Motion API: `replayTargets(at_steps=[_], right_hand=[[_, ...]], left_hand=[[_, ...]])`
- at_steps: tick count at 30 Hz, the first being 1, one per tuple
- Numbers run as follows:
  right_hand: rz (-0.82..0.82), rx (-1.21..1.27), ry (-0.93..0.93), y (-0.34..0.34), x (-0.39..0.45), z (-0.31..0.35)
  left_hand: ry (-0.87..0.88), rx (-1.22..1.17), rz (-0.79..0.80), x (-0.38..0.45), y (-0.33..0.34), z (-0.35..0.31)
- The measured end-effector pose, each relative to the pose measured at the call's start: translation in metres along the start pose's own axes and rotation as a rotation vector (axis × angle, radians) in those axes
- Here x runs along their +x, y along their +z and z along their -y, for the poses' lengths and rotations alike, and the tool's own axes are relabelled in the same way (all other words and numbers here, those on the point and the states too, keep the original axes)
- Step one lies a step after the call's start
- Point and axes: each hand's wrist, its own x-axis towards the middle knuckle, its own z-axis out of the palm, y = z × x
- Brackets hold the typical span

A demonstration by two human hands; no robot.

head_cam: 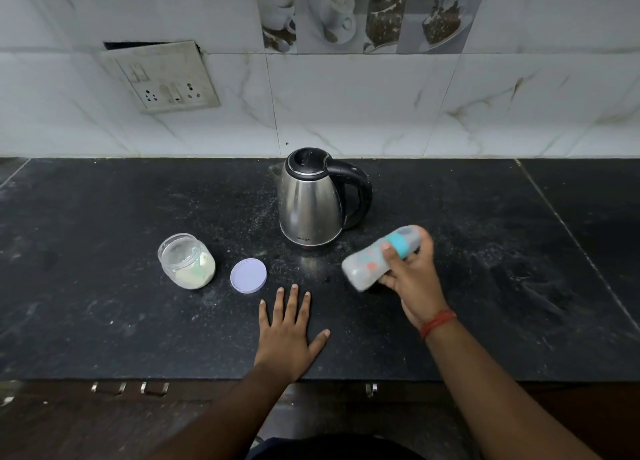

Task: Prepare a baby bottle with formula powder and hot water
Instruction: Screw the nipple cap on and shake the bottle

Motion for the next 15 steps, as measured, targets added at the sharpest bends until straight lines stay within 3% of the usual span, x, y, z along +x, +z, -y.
replayTargets(at_steps=[2, 6, 9, 13, 15], right_hand=[[0.165, -0.171, 0.058, 0.001, -0.003, -0.006], [-0.011, 0.015, 0.044, -0.004, -0.004, -0.008], [0.138, -0.127, 0.096, -0.004, -0.005, -0.005], [0.022, -0.024, 0.067, -0.01, -0.002, 0.0], [0.153, -0.139, 0.117, -0.008, -0.003, 0.001]], left_hand=[[0.001, 0.001, 0.003, -0.001, 0.0, 0.002], [-0.002, 0.002, 0.001, 0.0, 0.0, 0.0], [0.002, -0.002, 0.002, 0.0, 0.001, 0.002], [0.001, 0.002, 0.001, 0.0, 0.001, 0.0], [0.001, 0.0, 0.002, 0.0, 0.001, 0.001]])
